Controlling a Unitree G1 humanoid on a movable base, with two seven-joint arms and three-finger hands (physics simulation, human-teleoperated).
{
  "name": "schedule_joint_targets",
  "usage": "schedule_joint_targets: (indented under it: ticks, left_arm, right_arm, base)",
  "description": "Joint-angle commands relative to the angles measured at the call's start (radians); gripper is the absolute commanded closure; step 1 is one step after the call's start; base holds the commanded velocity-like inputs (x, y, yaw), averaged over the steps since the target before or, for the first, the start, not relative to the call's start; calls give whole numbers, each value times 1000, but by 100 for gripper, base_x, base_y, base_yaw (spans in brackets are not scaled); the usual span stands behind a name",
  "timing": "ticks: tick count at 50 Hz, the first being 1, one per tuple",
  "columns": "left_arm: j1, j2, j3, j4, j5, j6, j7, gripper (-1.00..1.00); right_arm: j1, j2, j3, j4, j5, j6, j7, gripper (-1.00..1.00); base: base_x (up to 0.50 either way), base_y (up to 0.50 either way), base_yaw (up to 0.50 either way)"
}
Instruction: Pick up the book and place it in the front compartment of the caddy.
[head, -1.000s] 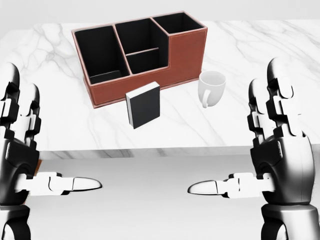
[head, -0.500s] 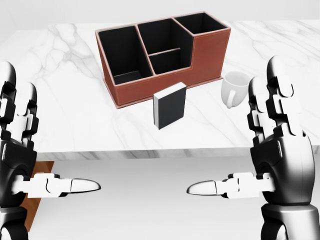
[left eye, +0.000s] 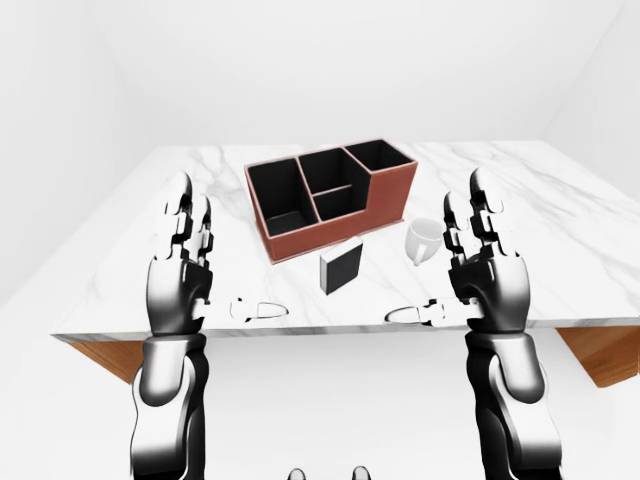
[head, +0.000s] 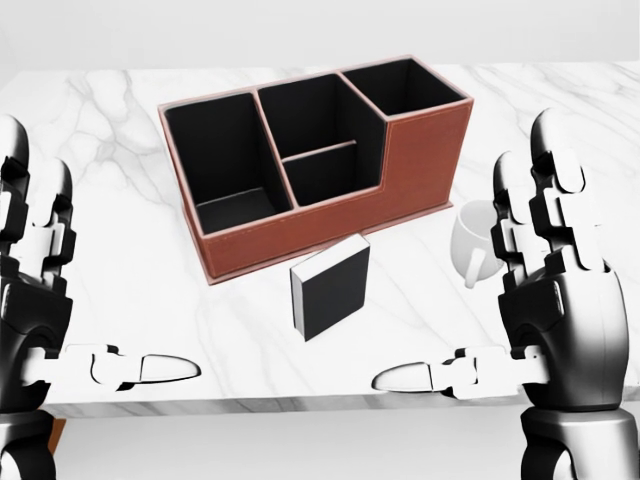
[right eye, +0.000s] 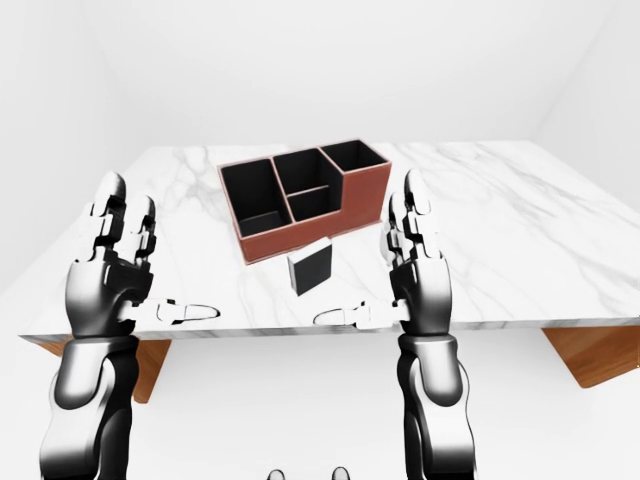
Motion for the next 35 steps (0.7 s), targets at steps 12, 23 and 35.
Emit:
schedule_joint_targets:
  ticks: [12,23,35]
  left_arm:
    - [-3,1,2,-11,-5,0,-1,-100]
    - [-3,1,3,-13,-5,0,0,-100]
    - [-3,0,-1,-9,-4,0,-1,-100]
  right_arm:
    - [6,2,1,6,1,0,5,-100]
    - [6,-5,14,10,-39,0,-3,-100]
    - [-1,2,5,11,-23,0,2,-100]
  base:
    - [37,-3,0]
    - [0,28,0]
    - [0,0,0]
